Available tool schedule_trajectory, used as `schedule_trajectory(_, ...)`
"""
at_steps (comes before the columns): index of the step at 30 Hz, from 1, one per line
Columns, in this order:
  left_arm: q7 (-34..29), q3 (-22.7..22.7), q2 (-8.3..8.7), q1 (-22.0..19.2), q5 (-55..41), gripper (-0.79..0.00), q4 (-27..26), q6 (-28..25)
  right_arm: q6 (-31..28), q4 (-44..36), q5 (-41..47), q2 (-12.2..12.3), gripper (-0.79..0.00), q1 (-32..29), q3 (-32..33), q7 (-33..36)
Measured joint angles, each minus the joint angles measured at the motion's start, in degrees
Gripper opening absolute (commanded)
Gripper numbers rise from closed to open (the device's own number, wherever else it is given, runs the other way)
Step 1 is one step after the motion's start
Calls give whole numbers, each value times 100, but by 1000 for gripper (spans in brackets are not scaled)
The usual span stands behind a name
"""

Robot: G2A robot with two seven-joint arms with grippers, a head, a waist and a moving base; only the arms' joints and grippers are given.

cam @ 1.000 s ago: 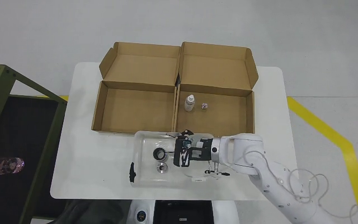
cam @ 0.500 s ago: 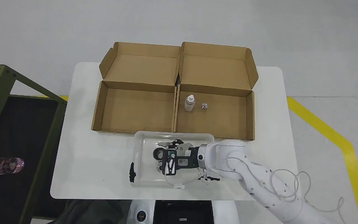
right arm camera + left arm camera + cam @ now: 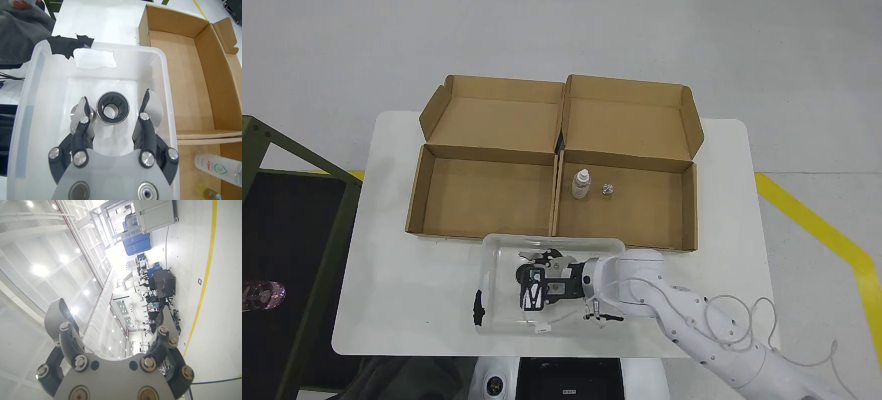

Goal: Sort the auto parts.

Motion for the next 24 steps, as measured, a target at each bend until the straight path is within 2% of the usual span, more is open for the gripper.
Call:
schedule_trajectory(6, 0, 0, 0, 0, 0, 0, 0, 0, 65, 242, 34, -90, -296, 109, -92, -14)
schedule_trajectory(7, 0, 0, 0, 0, 0, 0, 0, 0, 77, 275, 43, -103, -326, 124, -98, -20)
schedule_trajectory(11, 0, 0, 0, 0, 0, 0, 0, 0, 106, 408, 64, -153, -366, 197, -112, -39)
schedule_trajectory(20, 0, 0, 0, 0, 0, 0, 0, 0, 68, 652, 110, -249, -332, 286, -179, -43)
schedule_trajectory(24, 0, 0, 0, 0, 0, 0, 0, 0, 54, 758, 124, -290, -348, 319, -209, -54)
